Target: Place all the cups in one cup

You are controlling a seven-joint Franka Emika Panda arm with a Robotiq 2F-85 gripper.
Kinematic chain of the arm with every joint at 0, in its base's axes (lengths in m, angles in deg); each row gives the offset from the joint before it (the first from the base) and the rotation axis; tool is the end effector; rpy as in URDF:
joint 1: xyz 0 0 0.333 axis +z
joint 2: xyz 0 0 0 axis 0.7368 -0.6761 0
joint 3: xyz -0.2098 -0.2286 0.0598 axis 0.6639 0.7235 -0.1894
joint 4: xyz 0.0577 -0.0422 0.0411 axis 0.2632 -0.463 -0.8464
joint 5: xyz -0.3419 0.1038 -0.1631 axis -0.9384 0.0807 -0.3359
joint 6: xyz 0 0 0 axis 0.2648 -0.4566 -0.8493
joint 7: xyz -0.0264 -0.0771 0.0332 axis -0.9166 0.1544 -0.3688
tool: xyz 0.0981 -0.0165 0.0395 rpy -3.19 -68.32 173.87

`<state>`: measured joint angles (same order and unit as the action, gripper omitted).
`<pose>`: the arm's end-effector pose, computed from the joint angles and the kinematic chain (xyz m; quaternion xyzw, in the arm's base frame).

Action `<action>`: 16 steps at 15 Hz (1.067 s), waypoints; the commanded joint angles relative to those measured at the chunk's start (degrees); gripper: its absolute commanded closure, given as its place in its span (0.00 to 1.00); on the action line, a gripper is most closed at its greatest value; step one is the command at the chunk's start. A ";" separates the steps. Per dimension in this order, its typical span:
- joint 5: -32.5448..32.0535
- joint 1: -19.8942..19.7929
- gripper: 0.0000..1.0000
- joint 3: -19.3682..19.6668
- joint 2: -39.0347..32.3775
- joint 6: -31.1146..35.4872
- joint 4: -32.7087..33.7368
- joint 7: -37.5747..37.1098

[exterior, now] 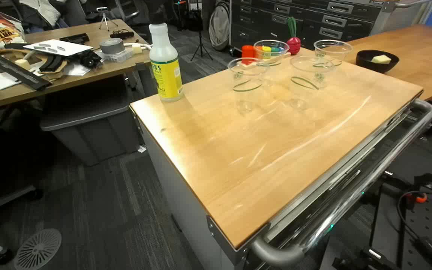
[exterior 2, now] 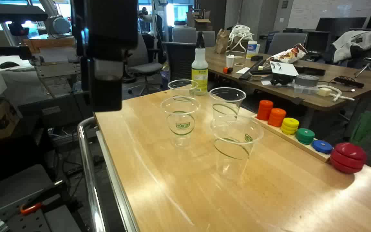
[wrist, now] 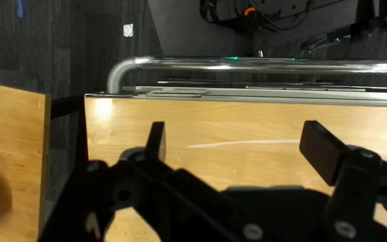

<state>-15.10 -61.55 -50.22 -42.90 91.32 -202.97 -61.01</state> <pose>0.3012 -0.1627 0.4809 0.9843 -0.1226 -0.1107 0.0620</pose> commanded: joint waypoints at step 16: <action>6.65 0.46 0.00 8.65 -7.15 3.40 8.85 3.96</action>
<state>-11.60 -61.25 -44.57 -45.39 93.22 -199.42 -59.55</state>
